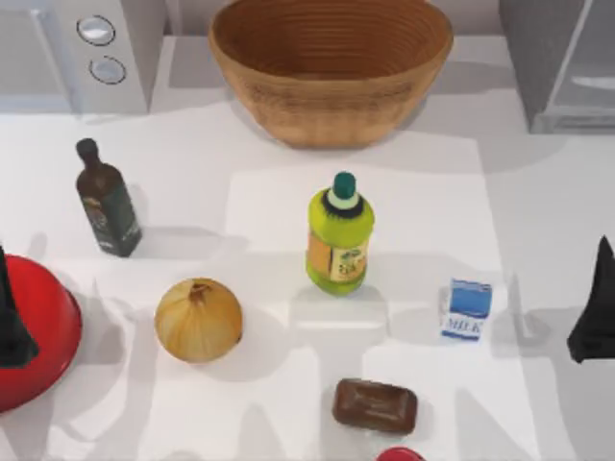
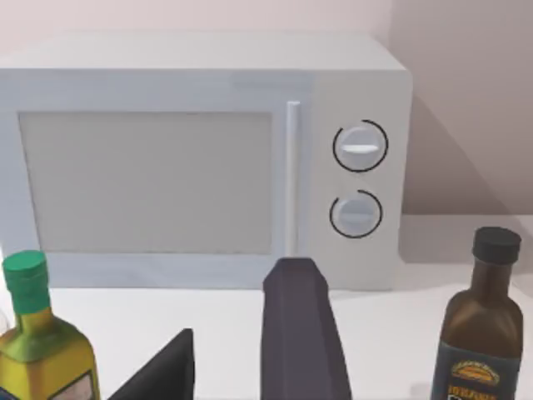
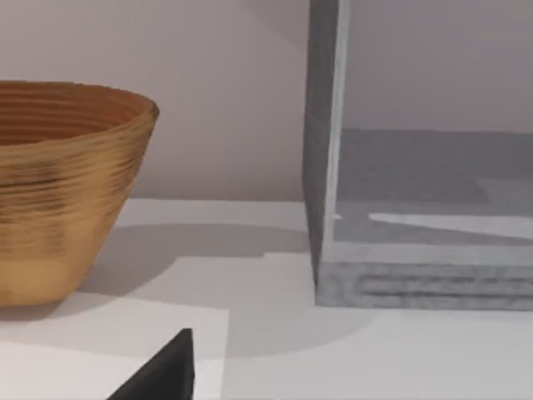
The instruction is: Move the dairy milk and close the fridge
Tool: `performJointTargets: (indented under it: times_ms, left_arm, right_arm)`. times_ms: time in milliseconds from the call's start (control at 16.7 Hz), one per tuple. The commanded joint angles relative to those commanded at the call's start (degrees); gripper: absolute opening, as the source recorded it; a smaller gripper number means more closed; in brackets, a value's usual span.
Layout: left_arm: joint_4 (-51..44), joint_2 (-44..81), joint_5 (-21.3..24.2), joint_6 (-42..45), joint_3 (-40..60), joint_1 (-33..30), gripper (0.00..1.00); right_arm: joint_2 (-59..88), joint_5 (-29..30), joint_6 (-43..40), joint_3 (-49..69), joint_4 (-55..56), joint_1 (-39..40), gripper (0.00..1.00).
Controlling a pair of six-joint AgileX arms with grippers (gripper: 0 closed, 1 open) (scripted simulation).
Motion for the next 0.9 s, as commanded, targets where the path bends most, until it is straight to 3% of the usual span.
performJointTargets:
  times_ms: [300,720,900]
  left_arm:
    - [0.0,0.0,0.0,0.0,0.0,0.0,1.0]
    - [0.0,0.0,0.0,0.0,0.0,0.0,1.0]
    - [0.0,0.0,0.0,0.0,0.0,0.0,1.0]
  right_arm:
    - [9.36,11.66,0.44,0.6,9.56,11.62,1.0]
    - [10.23,12.57,0.64,0.56,10.28,12.54,1.0]
    - [14.1,13.26,4.53,3.39,8.18,14.41,1.0]
